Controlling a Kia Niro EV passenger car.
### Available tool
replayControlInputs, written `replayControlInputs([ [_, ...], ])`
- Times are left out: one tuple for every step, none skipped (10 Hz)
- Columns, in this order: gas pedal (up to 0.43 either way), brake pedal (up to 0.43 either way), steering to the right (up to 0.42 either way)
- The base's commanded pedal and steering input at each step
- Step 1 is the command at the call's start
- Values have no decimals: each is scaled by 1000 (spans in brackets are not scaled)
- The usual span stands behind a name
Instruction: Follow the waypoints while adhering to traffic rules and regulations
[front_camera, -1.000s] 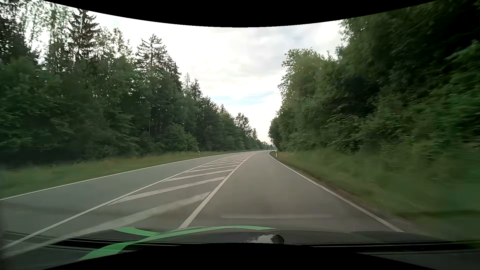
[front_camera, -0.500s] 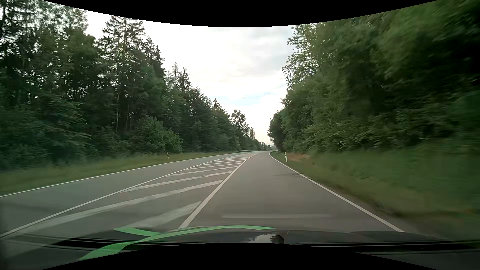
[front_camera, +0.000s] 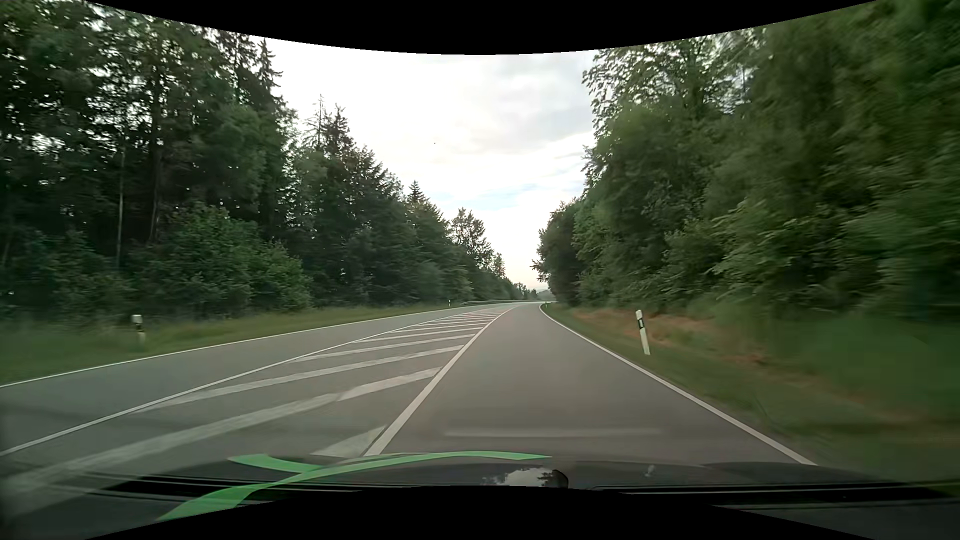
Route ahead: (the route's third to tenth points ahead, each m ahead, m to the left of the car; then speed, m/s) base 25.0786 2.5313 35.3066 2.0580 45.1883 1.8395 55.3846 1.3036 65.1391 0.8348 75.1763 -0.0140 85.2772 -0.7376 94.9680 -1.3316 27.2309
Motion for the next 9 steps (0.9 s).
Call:
replayControlInputs([
  [220, 0, 5],
  [220, 0, 6],
  [220, 0, 6],
  [220, 0, 6],
  [220, 0, 6],
  [220, 0, 6],
  [220, 0, 6],
  [220, 0, 6],
  [220, 0, 6],
])
